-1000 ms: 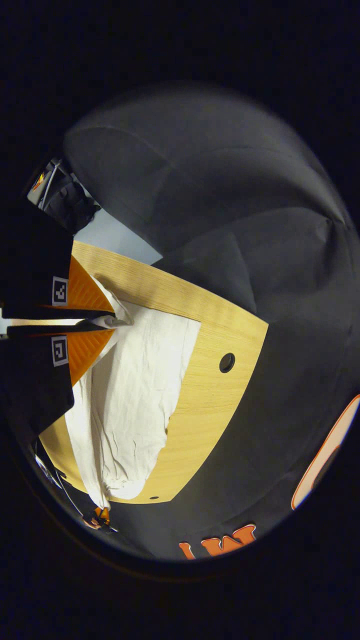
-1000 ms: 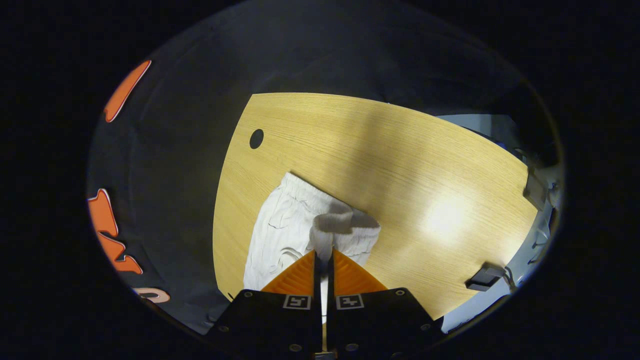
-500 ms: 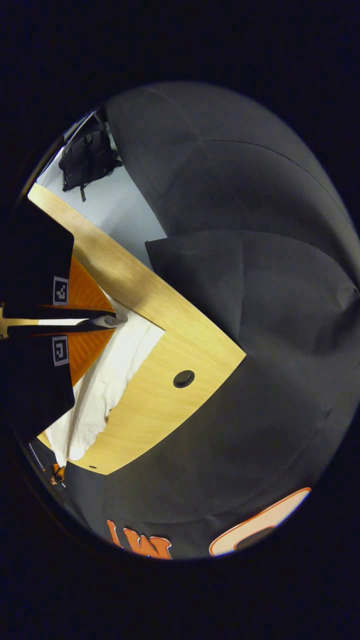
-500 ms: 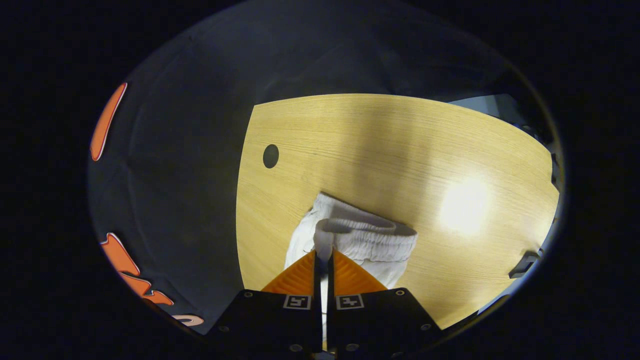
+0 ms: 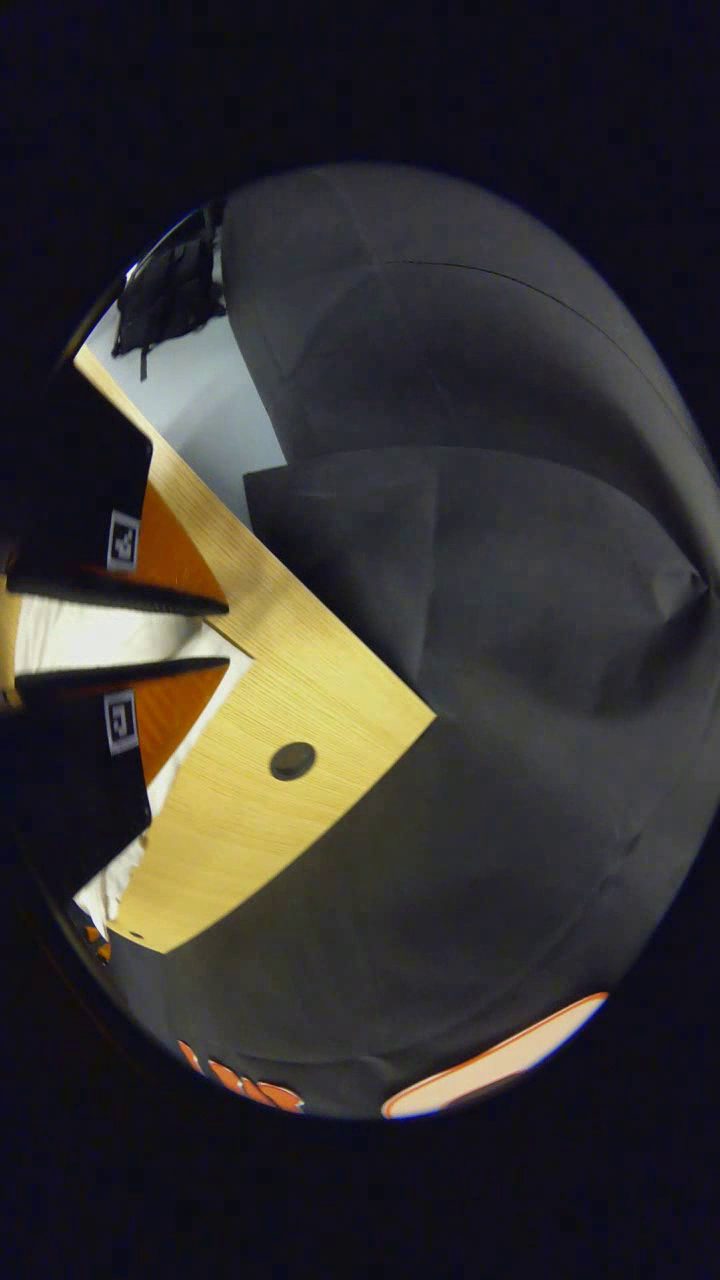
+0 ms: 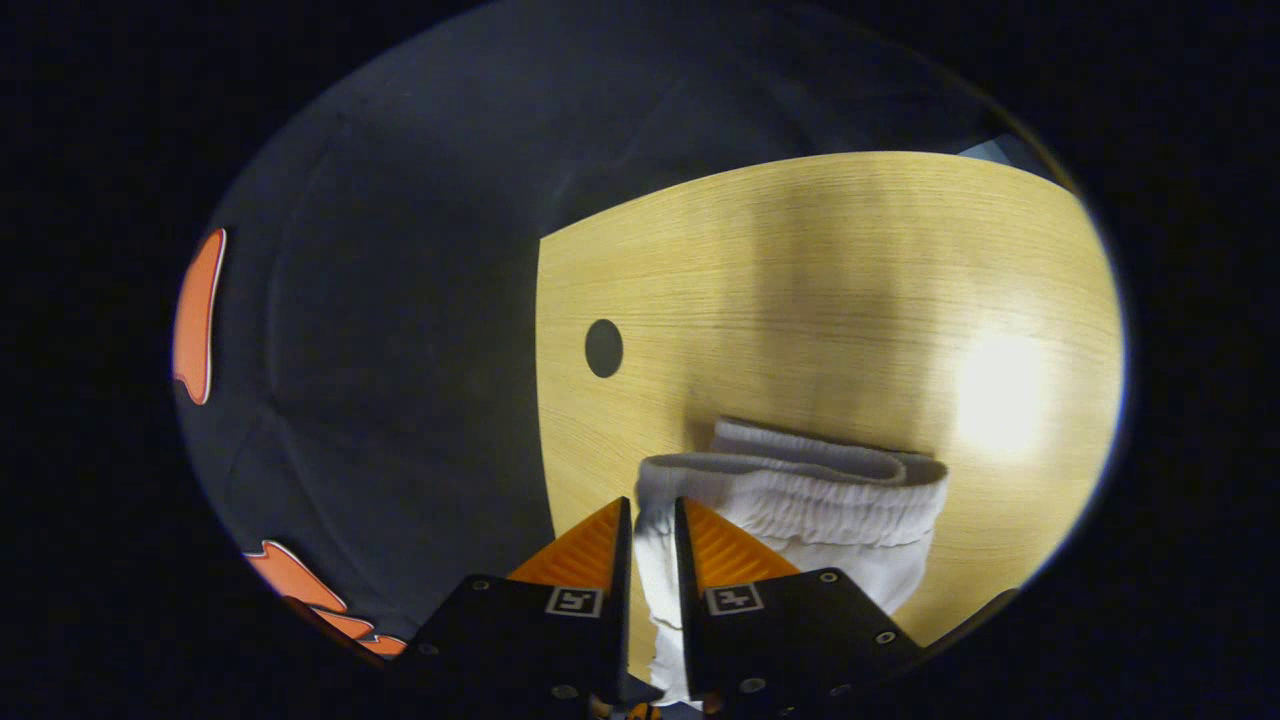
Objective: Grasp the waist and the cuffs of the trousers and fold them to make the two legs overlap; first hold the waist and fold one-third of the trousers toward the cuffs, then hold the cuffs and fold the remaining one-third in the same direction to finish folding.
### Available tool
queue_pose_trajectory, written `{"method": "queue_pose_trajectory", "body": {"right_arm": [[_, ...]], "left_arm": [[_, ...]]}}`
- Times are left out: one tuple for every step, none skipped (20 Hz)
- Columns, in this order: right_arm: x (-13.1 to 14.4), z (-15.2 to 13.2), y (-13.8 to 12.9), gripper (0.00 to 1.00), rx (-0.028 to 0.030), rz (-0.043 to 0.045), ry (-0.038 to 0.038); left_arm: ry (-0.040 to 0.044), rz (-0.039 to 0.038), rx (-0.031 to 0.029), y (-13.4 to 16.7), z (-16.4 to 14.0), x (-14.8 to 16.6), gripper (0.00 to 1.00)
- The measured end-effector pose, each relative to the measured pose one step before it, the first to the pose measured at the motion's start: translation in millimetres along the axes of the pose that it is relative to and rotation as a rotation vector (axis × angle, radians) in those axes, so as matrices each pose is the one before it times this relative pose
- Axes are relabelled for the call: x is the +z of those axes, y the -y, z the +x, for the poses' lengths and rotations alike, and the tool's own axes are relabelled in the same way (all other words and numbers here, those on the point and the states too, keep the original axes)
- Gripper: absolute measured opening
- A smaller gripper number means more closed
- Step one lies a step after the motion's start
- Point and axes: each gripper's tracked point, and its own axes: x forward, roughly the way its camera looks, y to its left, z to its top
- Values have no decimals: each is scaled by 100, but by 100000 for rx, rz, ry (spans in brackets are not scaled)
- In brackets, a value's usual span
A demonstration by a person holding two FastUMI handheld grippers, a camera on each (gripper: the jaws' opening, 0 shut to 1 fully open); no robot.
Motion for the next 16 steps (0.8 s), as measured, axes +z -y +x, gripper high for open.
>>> {"method": "queue_pose_trajectory", "body": {"right_arm": [[21, -46, -235, 29, 953, -2074, 892], [-75, -194, 268, 38, -1106, -2884, -42], [45, -97, 63, 40, -664, -2076, -5], [-35, -169, 440, 46, -1695, -2387, 179], [283, -402, 522, 60, -1217, -3520, 1530], [315, -664, 522, 48, -1545, -3568, 1434], [278, -654, 303, 63, -680, -2975, 904], [76, -576, 419, 70, -844, -2570, 403], [114, -614, 371, 74, -785, -2345, 158], [30, -516, 241, 80, -1171, -1766, 797], [231, -622, 453, 82, -467, -2034, 1413], [-47, -526, 661, 86, -1251, -1581, 113], [-298, -306, 692, 88, -1029, -1309, -806], [-493, -226, 610, 89, -1634, -828, -1517], [-365, 2, 653, 90, -1161, -1058, -1183], [-502, 129, 838, 92, -2221, -803, -1330]], "left_arm": [[633, -620, -1023, 712, -231, 19, 34], [-1445, 1785, 501, 53, -282, -186, 52], [-1136, 2113, -13, 11, -234, -38, 64], [-212, 2542, -490, 395, -237, 86, 76], [644, 3147, 68, 287, -164, 398, 87], [301, 3545, 73, 94, -267, -119, 99], [-373, 3755, 502, 9, 175, -276, 100], [-24, 3286, 53, 242, -83, -213, 100], [-482, 3357, -219, 588, -57, -306, 100], [103, 3009, -144, 462, -274, -157, 100], [-340, 3002, 133, 664, -381, -222, 100], [338, 2681, -137, 544, -591, 39, 100], [-376, 2398, 186, 275, -512, -201, 100], [-112, 2042, -394, 51, -184, -81, 100], [-453, 1753, -243, 272, -286, -119, 100], [-529, 1494, -357, 312, -503, -228, 100]]}}
